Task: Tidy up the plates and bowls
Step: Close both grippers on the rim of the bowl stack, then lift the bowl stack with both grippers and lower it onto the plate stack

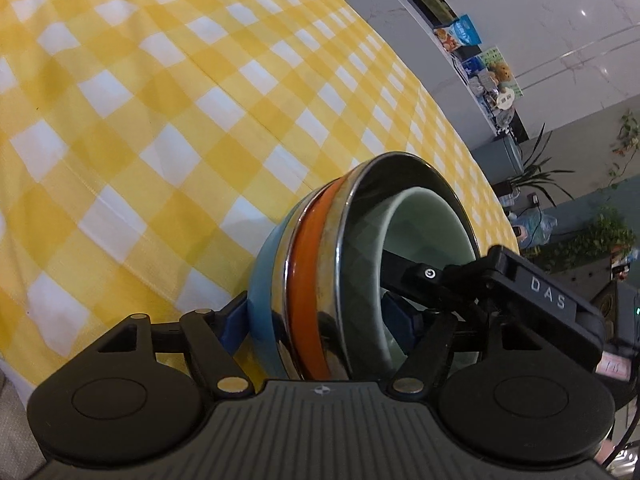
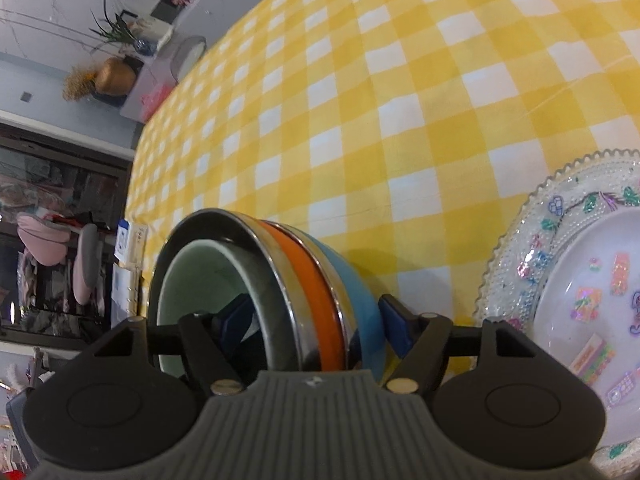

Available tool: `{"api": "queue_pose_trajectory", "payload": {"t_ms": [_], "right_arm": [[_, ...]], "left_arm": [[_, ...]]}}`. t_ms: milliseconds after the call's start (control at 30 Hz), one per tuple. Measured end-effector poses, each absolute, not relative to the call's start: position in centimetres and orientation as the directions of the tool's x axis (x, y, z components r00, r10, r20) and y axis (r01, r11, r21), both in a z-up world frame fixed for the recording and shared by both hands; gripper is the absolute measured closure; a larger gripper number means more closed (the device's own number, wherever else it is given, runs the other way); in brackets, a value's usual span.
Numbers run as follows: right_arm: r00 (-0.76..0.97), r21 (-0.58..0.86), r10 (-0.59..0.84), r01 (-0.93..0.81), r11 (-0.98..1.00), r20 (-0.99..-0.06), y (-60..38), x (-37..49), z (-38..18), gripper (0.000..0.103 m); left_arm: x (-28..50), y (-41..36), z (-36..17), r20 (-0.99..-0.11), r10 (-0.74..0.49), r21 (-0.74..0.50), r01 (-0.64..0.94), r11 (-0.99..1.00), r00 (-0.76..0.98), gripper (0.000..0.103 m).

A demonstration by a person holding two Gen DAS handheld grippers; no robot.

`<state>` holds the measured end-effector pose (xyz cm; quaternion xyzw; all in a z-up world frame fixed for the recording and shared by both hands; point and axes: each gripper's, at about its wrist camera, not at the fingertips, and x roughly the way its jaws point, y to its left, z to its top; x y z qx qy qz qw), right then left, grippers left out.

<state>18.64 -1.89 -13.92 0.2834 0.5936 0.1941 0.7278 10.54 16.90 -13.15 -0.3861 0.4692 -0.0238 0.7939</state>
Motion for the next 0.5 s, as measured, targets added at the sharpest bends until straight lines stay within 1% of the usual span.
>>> {"api": "queue_pose_trajectory", "payload": {"t_ms": [200,367,500], "right_arm": [[0.233,0.63,0.605,0.045,0.776,-0.762,-1.26,18.44,-13.68,0.033],[0.257,0.63,0.599,0.053,0.775,-0.759,-1.23,18.17,-13.54,0.038],[0.266,0.637,0.605,0.045,0.77,-0.75,-1.33,18.01,-13.65,0.038]], "left_arm": [[10.53,16.63,-12.98,-0.731,-0.4,-0.624,-0.305,0.719,0.553,0.022],[10.43,16.59,-12.76,-0.732,-0.392,-0.622,-0.311,0.718,0.558,0.023],[10.45,16.58,-12.69,-0.736,-0.397,-0.617,-0.304,0.726,0.548,0.023]]}}
